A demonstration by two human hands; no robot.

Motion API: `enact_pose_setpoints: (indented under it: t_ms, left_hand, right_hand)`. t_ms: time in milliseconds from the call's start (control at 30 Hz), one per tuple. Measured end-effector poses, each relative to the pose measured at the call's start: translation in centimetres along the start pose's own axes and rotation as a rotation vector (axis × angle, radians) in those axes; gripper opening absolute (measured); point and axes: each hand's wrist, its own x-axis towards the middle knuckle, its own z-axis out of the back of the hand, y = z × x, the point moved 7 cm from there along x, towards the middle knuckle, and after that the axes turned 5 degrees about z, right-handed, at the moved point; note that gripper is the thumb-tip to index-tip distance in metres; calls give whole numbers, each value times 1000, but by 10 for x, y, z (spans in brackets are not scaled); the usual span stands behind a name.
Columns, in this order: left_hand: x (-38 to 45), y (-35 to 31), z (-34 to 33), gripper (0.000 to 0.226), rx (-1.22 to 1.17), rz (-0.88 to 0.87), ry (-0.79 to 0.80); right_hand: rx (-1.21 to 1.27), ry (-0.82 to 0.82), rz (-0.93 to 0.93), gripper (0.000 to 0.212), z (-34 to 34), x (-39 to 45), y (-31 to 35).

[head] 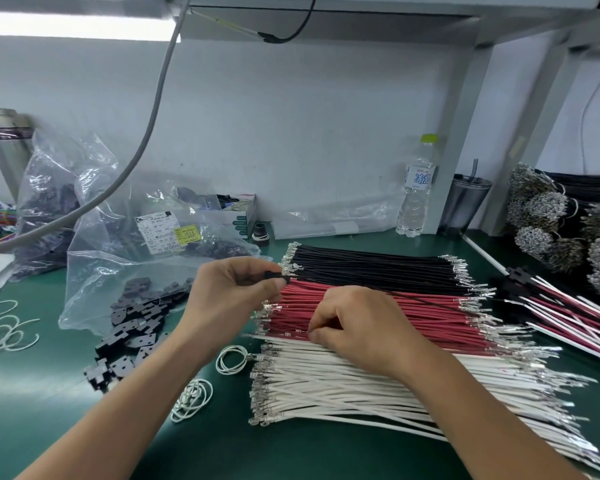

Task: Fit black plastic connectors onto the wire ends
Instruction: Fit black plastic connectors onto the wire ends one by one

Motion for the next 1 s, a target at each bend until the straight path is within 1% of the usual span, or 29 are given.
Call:
enact_pose_setpoints:
  t_ms: [133,300,400,500,567,667,700,833,933,1000]
  left_hand:
    - [-1,3,-3,13,-12,9,-8]
    - [1,5,1,14,24,14,-32]
    - [2,6,2,17,18,19,-45]
    - [3,4,5,21,-18,17,-58]
    - [3,3,7,20,-25,25,-58]
    - [3,2,8,18,-53,65,-42]
    - [3,3,8,19,-87,85,-31]
    - [3,2,6,33,-286,160,61]
    - [3,2,3,40,-339,193,121]
    - [3,3,1,45,-359,215,128]
  right_hand:
    - [21,36,-54,9,-3,2,-3]
    - [33,75,-89,15,-8,3,0]
    - [57,65,-102,15,-8,3,-2]
    - [142,14,-111,11,2,1,-8]
    - [217,-12,-89,19,9,1,-11]
    - [230,-65,-49,26,20,1,-14]
    - [225,-104,-49,25,23,0,-15]
    - [217,-288,-65,8,41,-4,-18]
    - [175,-334,-42,8,45,-5,-15]
    - [148,-344,-33,8,45,-4,-13]
